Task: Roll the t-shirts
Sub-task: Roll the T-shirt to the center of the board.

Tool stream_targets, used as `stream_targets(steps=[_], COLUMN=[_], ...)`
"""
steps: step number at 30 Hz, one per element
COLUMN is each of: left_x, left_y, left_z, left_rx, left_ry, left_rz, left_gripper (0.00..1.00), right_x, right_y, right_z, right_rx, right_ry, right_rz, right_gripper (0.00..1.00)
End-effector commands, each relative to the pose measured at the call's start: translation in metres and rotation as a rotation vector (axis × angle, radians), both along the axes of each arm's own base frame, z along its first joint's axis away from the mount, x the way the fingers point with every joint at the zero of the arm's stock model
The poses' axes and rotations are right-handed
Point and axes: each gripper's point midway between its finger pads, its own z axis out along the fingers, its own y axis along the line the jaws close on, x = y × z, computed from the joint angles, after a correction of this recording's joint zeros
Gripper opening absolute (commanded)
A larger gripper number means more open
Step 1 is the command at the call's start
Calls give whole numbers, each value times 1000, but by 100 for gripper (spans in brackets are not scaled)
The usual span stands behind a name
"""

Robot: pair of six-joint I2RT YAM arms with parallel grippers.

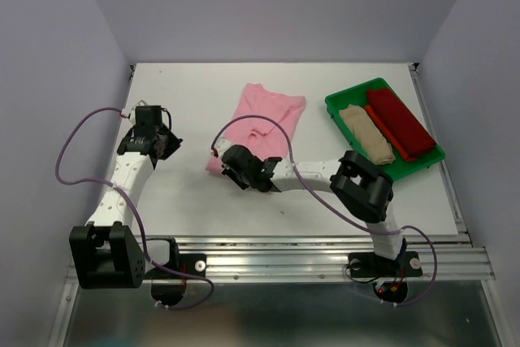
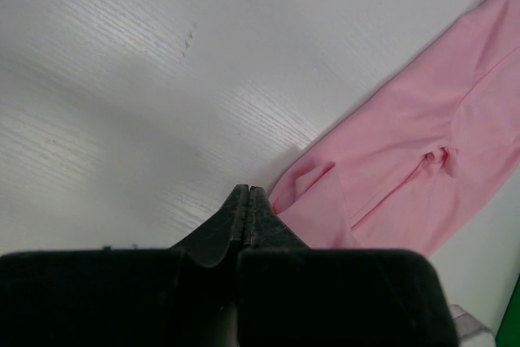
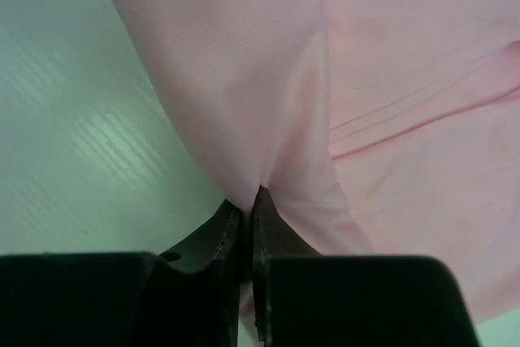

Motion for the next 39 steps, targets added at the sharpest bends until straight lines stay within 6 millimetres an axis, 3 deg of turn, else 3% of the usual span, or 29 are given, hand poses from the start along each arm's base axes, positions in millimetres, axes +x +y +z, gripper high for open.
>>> stream_targets(steps=[1,2,3,8,13,22,26,34,39], left_x=[-2,-1,-2,-1,-2,-4,-8,-35,-51], left_y=[2,1,1,2,3,-1,-11,-29,-52], left_z=[10,11,10,12,16,16,11,-16,-26], left_rx=[15,13,14,16,26,33,5,-19,-25], left_ry=[-31,-33,-32,-34,-42,-38,-28,68,115], left_rz=[-14,-15,-16,-18,-21,-64,-127,-232,-307], left_gripper=[4,4,5,4,5,5,1,0,0], right_x=[-24,-33,-27,-36,-26,-39,-38,-29,-26], right_y=[13,20,18,28,26,28,30,25,25], right_z=[23,26,32,49,63,49,47,38,35], right_rx=[141,180,197,299,396,443,458,497,508], right_ry=[282,357,388,599,727,940,985,1096,1123], right_rz=[44,80,70,141,123,153,158,154,146], right_gripper=[1,1,1,1,1,1,1,2,2])
